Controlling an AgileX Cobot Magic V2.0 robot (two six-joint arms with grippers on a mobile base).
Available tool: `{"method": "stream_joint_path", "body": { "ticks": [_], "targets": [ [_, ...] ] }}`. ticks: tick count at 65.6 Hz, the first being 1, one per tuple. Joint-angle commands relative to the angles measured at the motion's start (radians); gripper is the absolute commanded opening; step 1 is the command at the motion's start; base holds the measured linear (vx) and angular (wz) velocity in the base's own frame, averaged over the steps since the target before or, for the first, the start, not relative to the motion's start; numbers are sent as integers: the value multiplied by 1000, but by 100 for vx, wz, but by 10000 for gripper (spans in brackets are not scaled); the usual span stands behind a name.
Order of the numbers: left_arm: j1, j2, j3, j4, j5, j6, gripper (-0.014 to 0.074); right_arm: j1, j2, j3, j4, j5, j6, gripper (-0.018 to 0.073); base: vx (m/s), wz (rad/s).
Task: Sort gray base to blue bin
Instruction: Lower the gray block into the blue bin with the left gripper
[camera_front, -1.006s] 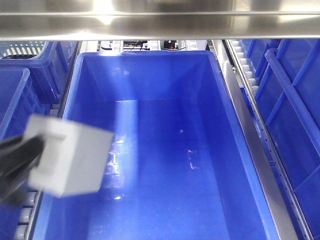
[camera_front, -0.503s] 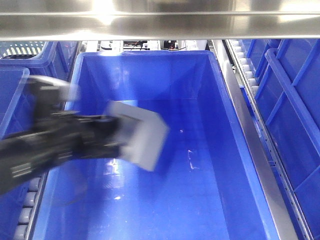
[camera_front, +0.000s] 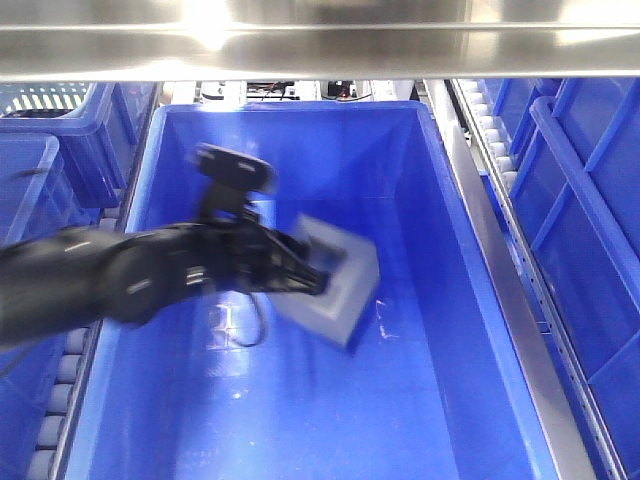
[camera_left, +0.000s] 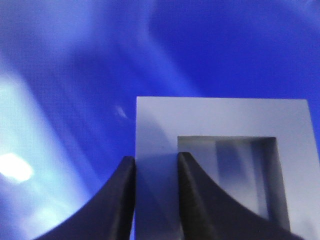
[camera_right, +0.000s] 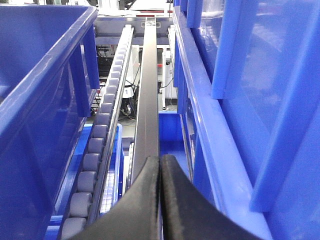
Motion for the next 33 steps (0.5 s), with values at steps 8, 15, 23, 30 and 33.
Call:
{"method": "stream_joint_path", "body": {
  "ticks": [8, 15, 23, 30, 33],
  "targets": [
    [2, 29, -80, 12, -22, -4, 34, -5, -12, 14, -6, -75, -5, -9, 0, 0],
    [5, 46, -80, 13, -15, -4, 40, -5, -12, 14, -6, -75, -5, -9, 0, 0],
    [5, 63, -89, 76, 17, -4, 64, -5, -12, 14, -6, -75, -5, -9, 0, 0],
    [5, 66, -89, 119, 43, -4, 120, -5, -12, 14, -6, -75, -5, -9, 0, 0],
    [5, 66, -89, 119, 52, -4, 150, -5, -12, 14, -6, -75, -5, -9, 0, 0]
  ]
}}
